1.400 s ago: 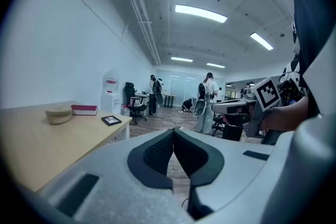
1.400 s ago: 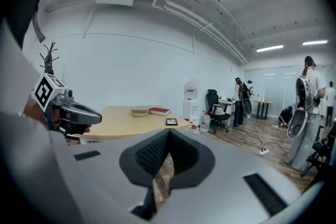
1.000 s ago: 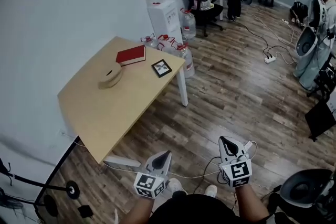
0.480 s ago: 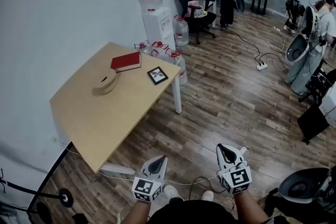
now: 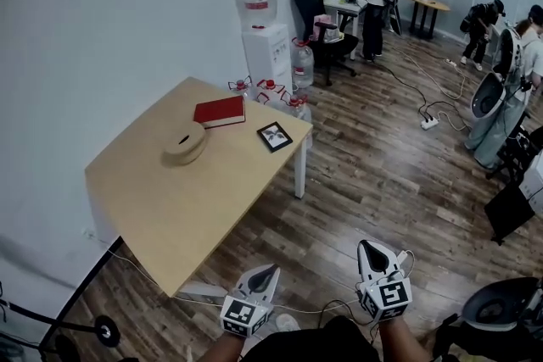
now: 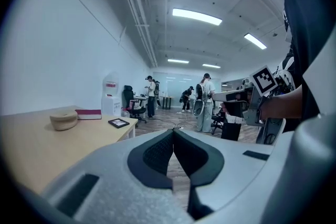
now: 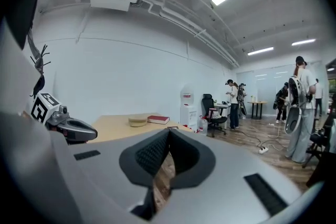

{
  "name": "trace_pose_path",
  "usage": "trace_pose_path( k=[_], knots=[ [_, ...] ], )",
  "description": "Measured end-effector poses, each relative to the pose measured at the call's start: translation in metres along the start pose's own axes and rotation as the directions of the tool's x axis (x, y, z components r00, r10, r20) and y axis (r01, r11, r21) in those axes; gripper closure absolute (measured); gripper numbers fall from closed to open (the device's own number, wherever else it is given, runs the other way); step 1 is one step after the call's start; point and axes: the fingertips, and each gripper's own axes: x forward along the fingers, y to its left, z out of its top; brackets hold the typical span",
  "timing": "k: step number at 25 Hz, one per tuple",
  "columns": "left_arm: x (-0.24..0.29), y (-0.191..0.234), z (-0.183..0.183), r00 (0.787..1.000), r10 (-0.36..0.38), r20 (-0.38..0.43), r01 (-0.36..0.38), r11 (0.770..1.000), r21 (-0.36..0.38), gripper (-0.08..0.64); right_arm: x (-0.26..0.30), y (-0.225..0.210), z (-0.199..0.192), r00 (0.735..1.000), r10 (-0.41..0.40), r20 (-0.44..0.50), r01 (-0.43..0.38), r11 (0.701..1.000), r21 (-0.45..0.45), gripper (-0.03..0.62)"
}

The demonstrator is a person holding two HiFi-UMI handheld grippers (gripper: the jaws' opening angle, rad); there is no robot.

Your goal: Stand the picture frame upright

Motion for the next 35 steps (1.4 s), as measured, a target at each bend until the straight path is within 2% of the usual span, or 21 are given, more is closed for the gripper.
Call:
trace_pose_path(
  k=[8,17,20,26,35],
  knots=[
    [0.005,0.038,0.012,0.999,0.034,0.043,-0.033,0.999,-0.017,0.560,0.031,0.002,0.004,1.000,-0.022,0.010,0.022,1.000,0.009,0.583],
    [0.041,0.085,0.034,0.986,0.149,0.069,-0.149,0.989,-0.003,0.560,0.083,-0.022,0.028,0.999,0.004,0.055,-0.002,1.000,-0.031,0.583],
    [0.065,0.102,0.047,0.983,0.171,0.073,-0.171,0.985,-0.003,0.560,0.109,-0.036,0.051,0.997,0.008,0.073,-0.007,1.000,-0.027,0.583],
    [0.130,0.128,0.069,0.977,0.205,0.061,-0.206,0.979,0.006,0.560,0.164,-0.081,0.051,0.995,0.070,0.069,-0.066,0.996,-0.055,0.583],
    [0.209,0.149,0.088,0.968,0.252,0.017,-0.252,0.968,0.000,0.560,0.236,-0.139,0.054,0.989,0.147,0.027,-0.146,0.989,-0.024,0.583]
  ],
)
